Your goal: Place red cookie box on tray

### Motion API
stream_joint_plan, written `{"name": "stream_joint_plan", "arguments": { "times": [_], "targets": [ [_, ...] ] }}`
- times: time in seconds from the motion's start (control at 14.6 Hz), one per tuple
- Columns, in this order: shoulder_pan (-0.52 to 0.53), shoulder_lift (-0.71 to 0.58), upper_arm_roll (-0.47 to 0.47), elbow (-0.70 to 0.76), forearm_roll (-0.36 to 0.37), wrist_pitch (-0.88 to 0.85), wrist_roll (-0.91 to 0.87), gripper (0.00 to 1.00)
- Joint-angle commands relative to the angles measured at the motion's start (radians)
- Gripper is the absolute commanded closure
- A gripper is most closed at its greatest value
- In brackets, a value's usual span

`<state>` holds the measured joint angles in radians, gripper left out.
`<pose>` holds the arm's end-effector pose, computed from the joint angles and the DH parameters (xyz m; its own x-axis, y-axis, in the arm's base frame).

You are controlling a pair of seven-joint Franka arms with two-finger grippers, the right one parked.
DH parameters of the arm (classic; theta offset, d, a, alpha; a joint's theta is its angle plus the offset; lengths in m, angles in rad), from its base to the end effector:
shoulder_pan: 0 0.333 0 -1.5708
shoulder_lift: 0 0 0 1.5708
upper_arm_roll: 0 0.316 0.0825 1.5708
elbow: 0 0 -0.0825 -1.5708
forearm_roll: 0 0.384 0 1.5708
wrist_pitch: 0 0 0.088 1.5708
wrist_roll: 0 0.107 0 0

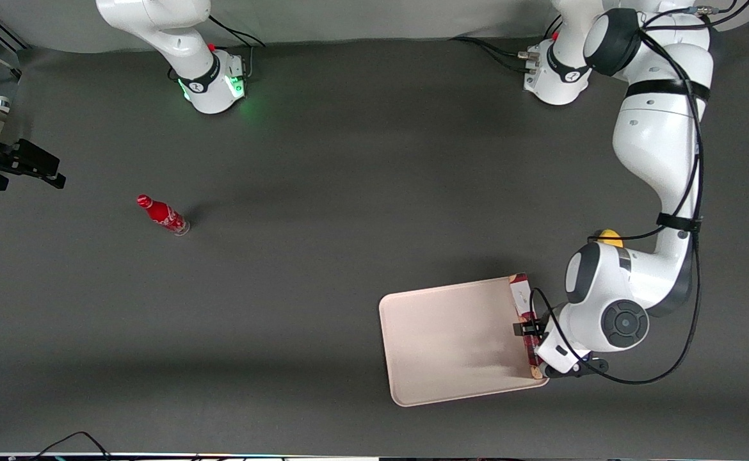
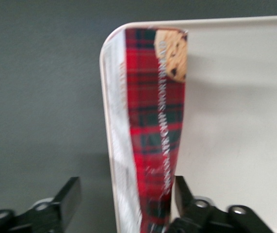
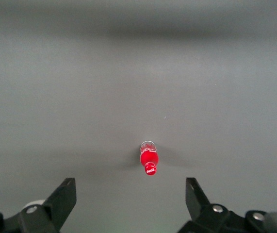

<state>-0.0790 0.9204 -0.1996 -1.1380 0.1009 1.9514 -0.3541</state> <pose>0.7398 -0.1583 0.2436 0.9888 0.1010 -0.1098 0.1051 -0.9939 0.0326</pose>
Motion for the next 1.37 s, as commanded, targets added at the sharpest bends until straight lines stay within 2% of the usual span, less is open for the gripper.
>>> {"name": "stream_joint_plan", "arguments": {
  "times": [0.0, 0.21, 0.55, 0.75, 0.96, 1.09, 1.3],
  "targets": [
    [0.021, -0.072, -0.003, -0.003, 0.013, -0.121, 0.024, 0.00],
    [0.048, -0.132, -0.006, 0.009, 0.003, -0.254, 0.087, 0.00],
    [0.094, -0.274, 0.064, 0.040, -0.108, -0.486, 0.259, 0.00],
    [0.093, -0.394, 0.144, 0.038, -0.113, -0.603, 0.336, 0.00],
    [0.096, -0.527, 0.169, 0.011, -0.093, -0.684, 0.395, 0.00],
    [0.096, -0.660, 0.193, -0.119, -0.092, -0.691, 0.440, 0.00],
    [0.096, -0.910, 0.218, -0.432, -0.089, -0.588, 0.463, 0.00]
  ]
}}
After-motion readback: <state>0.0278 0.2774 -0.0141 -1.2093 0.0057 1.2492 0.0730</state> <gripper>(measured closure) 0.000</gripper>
